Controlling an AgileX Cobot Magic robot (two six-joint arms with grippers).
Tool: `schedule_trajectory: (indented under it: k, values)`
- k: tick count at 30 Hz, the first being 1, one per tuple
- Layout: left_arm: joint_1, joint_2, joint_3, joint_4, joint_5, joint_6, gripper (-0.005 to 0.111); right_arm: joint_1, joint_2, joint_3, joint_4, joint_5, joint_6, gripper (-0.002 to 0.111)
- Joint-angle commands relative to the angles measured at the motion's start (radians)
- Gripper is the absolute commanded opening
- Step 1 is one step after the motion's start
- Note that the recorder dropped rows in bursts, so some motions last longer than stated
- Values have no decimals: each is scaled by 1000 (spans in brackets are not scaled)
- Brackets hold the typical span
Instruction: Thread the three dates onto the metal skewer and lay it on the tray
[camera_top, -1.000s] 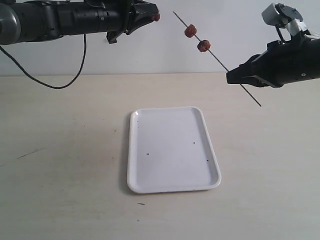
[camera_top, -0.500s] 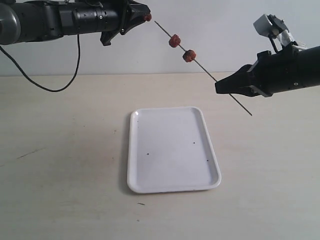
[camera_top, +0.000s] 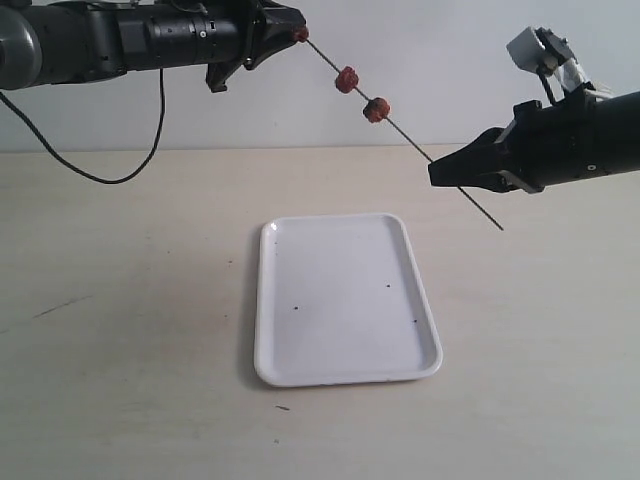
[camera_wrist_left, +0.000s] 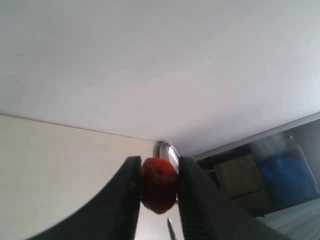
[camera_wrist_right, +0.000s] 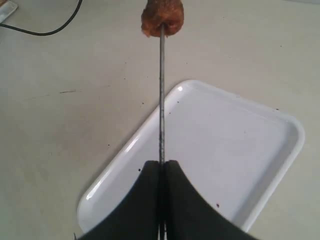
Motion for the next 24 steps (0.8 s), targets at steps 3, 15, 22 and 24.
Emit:
schedule_trajectory:
  k: [3, 15, 22, 24]
  values:
    - [-4, -6, -3, -10, 50, -3, 27, -1, 3, 2, 26, -24, -10, 0]
    - [-32, -6, -3, -10, 64, 0, 27, -1, 3, 2, 34, -20, -52, 0]
    - [-40, -6, -3, -10, 61, 0, 27, -1, 3, 2, 57, -23, -64, 0]
    - [-44, -6, -3, -10, 61, 11, 27, -1, 3, 2, 60, 0, -85, 0]
